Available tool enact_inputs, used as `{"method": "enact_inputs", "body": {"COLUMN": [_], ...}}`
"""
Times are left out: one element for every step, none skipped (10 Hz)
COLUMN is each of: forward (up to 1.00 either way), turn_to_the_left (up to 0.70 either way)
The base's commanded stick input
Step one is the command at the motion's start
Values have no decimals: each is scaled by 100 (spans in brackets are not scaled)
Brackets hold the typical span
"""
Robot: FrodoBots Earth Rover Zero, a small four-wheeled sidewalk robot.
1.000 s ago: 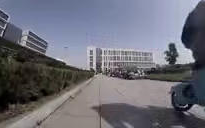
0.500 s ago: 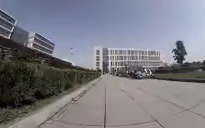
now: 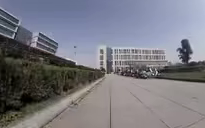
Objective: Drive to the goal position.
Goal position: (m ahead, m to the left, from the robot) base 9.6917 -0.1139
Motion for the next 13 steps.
{"method": "enact_inputs", "body": {"forward": [50,50,50,50,50,50,50,50,50,50,50,50,50], "turn_to_the_left": [0,0,0,0,0,0,0,0,0,0,0,0,0]}}
